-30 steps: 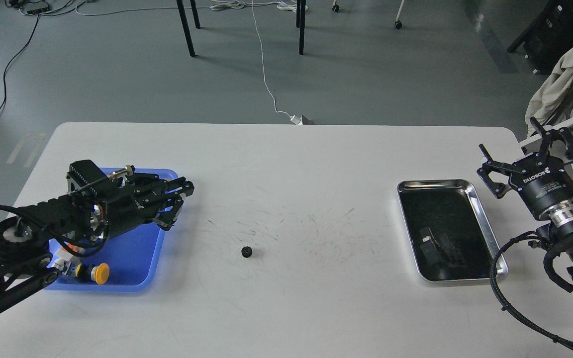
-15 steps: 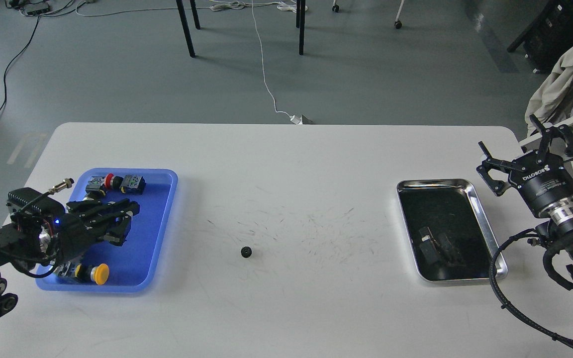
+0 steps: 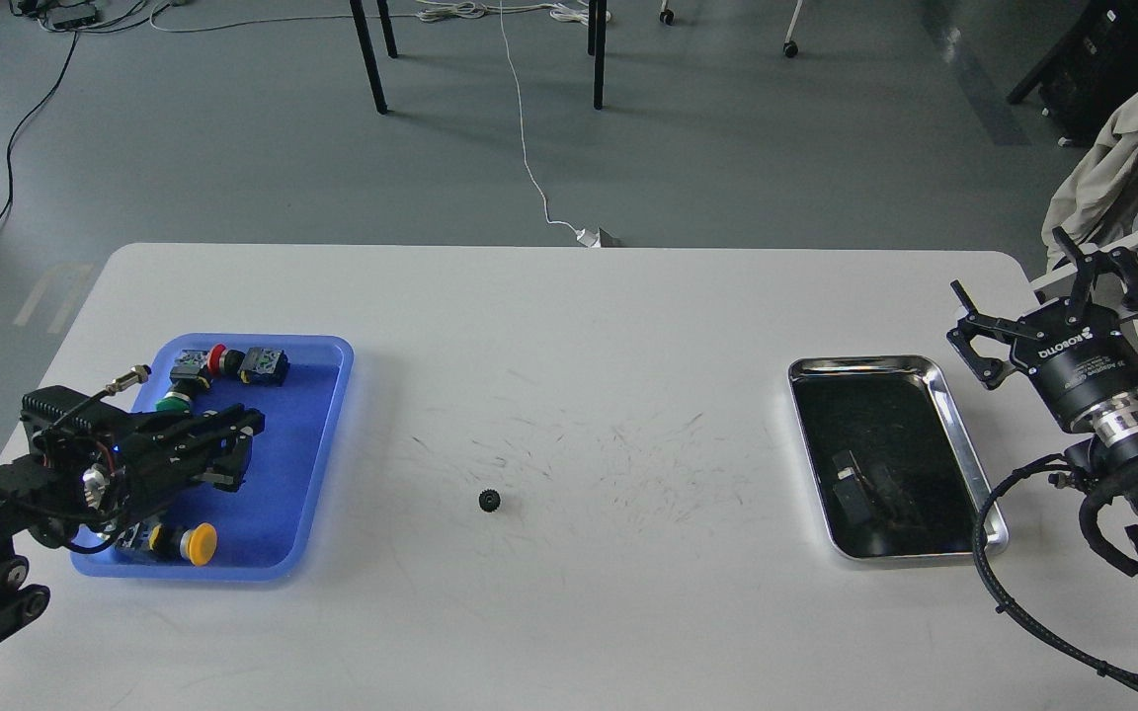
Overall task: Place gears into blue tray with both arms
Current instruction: 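Lower and release the black part into the blue tray, then reach the left gripper to the remaining black part and grasp it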
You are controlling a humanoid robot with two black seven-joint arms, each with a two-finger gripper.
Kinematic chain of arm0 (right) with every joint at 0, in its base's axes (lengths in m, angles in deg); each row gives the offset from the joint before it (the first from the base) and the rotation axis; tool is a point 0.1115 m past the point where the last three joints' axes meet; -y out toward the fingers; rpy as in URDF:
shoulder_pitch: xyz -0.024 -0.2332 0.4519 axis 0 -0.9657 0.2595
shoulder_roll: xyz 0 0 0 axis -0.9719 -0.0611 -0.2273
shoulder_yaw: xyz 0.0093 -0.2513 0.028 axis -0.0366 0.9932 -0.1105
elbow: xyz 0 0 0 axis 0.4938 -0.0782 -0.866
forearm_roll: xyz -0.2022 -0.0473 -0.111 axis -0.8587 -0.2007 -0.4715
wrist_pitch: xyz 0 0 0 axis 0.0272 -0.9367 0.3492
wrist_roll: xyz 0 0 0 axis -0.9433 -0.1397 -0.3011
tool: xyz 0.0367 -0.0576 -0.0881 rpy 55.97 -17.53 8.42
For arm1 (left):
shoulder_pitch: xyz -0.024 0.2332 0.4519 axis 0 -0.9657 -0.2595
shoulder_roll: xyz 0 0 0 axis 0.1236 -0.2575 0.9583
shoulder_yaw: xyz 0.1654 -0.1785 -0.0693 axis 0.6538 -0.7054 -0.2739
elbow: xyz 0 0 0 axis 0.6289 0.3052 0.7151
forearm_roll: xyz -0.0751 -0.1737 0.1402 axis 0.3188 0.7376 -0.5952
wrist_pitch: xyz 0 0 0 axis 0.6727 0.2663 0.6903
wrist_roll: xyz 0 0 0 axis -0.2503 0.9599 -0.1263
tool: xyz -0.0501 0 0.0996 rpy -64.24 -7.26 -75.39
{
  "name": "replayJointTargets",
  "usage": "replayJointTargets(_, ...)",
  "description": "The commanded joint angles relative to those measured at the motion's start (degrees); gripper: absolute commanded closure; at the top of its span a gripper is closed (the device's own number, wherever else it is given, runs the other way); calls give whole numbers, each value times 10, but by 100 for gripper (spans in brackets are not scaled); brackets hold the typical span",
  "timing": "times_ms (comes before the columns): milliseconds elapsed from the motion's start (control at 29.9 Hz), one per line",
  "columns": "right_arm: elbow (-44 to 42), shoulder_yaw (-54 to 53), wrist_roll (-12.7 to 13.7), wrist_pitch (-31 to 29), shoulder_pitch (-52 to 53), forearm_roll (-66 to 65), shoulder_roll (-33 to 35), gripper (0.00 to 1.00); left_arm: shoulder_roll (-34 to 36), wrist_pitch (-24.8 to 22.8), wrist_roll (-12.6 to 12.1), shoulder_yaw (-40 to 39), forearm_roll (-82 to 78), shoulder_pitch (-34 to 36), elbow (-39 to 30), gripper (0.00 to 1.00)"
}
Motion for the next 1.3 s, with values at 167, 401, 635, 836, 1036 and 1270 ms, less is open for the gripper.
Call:
replayJointTargets(167, -1, 1, 0, 0, 1, 0, -2, 3, -2, -2, -6, 1, 1, 1, 7, 50)
replayJointTargets(401, 0, 1, 0, 0, 2, 0, -1, 3, 7, 1, -5, -6, 14, 6, -3, 17)
replayJointTargets(635, 1, -1, 0, 0, 2, 0, 0, 3, 64, -1, -5, -18, 41, 46, -112, 9)
replayJointTargets(836, -3, -1, 1, 0, 6, -2, 11, 3, 74, -2, -12, -18, 61, 72, -258, 9)
replayJointTargets(1036, -5, 10, 1, 0, 21, -5, 19, 3, 14, -3, -40, 0, 3, 60, -331, 7)
replayJointTargets(1270, -4, 11, 1, 0, 20, -5, 18, 3, -98, -3, -40, 20, -162, 32, -265, 7)
